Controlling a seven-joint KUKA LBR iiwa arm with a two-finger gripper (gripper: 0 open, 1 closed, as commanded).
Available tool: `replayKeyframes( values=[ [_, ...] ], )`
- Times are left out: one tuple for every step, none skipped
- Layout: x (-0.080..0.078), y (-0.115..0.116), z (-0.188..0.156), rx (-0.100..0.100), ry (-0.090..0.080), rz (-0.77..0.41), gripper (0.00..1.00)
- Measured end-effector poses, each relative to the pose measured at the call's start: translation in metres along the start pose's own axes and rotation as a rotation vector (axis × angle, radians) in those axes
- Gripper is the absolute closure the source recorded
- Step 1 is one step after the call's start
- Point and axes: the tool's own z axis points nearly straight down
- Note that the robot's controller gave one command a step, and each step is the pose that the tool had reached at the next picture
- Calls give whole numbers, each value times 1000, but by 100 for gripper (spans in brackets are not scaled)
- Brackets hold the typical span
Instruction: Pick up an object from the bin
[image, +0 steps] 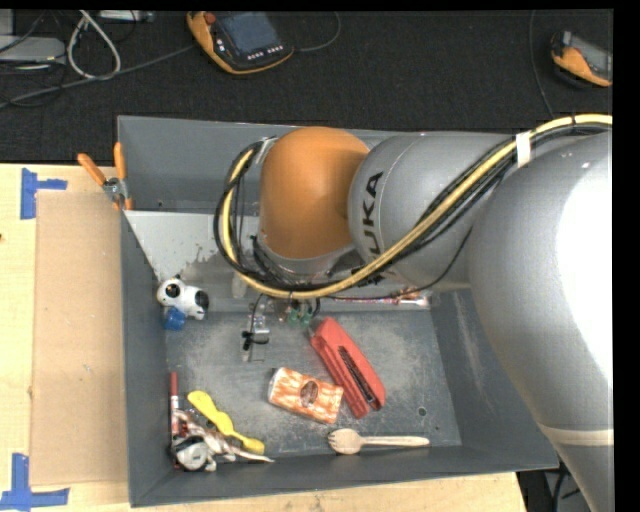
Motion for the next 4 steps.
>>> replayKeyframes(
  values=[
    [-2, -1, -5, -1, -7, 3, 0],
    [19, -29, -1, -2, -6, -146, 0],
    [24, -59, 3, 0, -7, -292, 0],
    [41, -79, 21, -3, -12, -357, 0]
  ],
)
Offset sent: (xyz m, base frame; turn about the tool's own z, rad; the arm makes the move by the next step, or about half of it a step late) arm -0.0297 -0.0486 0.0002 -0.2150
